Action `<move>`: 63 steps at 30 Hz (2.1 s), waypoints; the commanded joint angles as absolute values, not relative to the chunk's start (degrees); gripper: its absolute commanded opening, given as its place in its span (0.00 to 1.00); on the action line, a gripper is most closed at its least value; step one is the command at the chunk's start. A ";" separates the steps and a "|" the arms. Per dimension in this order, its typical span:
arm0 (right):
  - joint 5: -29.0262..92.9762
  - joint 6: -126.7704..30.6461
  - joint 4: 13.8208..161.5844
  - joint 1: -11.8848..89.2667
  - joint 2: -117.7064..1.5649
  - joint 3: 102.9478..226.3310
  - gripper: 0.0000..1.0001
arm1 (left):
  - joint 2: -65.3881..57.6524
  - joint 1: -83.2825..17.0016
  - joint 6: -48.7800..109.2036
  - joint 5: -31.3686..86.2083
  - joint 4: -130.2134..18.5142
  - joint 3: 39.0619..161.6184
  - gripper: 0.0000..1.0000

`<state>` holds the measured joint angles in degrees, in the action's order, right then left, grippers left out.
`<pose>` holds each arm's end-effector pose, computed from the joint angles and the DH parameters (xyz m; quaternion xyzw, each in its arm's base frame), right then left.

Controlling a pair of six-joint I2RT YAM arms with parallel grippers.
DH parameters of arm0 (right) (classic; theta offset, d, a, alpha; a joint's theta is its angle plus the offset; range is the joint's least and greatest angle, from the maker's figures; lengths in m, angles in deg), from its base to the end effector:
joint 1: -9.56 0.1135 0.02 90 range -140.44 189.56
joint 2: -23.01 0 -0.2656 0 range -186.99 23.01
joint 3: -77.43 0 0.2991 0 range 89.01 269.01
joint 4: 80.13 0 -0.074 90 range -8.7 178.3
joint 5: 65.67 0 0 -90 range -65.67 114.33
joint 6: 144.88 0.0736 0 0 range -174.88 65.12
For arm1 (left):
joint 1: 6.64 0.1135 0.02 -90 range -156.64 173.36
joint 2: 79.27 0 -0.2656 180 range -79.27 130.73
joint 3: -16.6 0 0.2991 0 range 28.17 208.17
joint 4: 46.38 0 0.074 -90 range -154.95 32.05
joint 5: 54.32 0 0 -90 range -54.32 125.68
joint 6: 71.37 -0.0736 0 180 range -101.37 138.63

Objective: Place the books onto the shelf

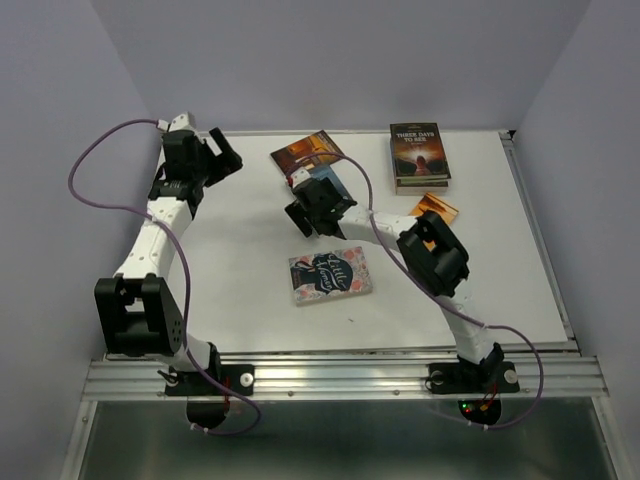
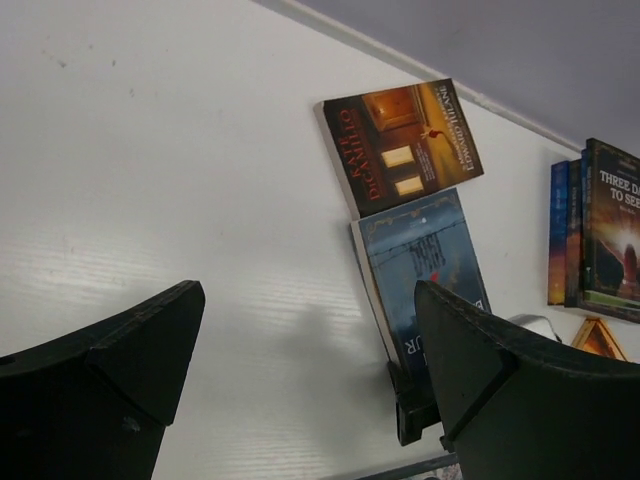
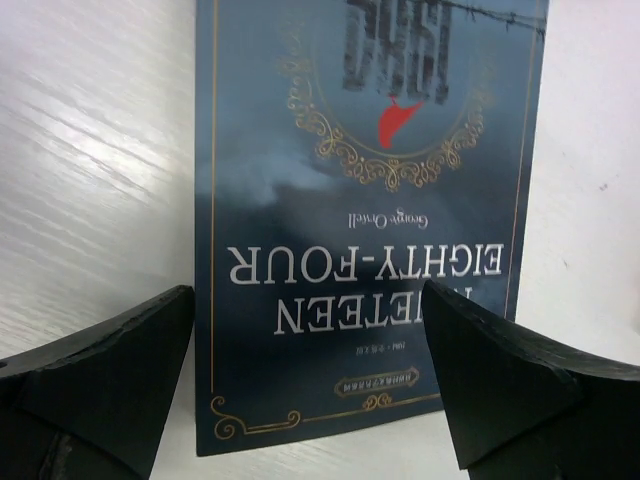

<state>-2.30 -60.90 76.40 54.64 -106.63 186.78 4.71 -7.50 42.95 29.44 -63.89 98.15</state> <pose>0.4265 0.3810 0.1176 -0.3044 0.8464 -0.0719 0.4309 0.4291 -0.0144 0.3148 -0.1356 0.8069 -0.1684 0.5497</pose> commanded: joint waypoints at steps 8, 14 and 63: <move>-15.65 -56.29 76.43 48.33 -97.33 171.28 1.00 | 17.48 -15.24 28.41 19.61 -62.17 117.89 0.99; -9.08 -48.21 76.52 43.76 -90.82 165.30 1.00 | 30.66 -20.61 22.33 11.34 -64.71 132.63 0.99; 21.96 -21.50 83.20 36.90 -72.44 149.82 1.00 | 62.85 -33.10 19.77 21.01 -75.44 148.95 0.93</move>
<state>21.94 -25.80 79.94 37.29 -74.81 149.89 68.21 -32.84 21.57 21.35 -67.49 154.65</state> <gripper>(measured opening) 0.998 0.974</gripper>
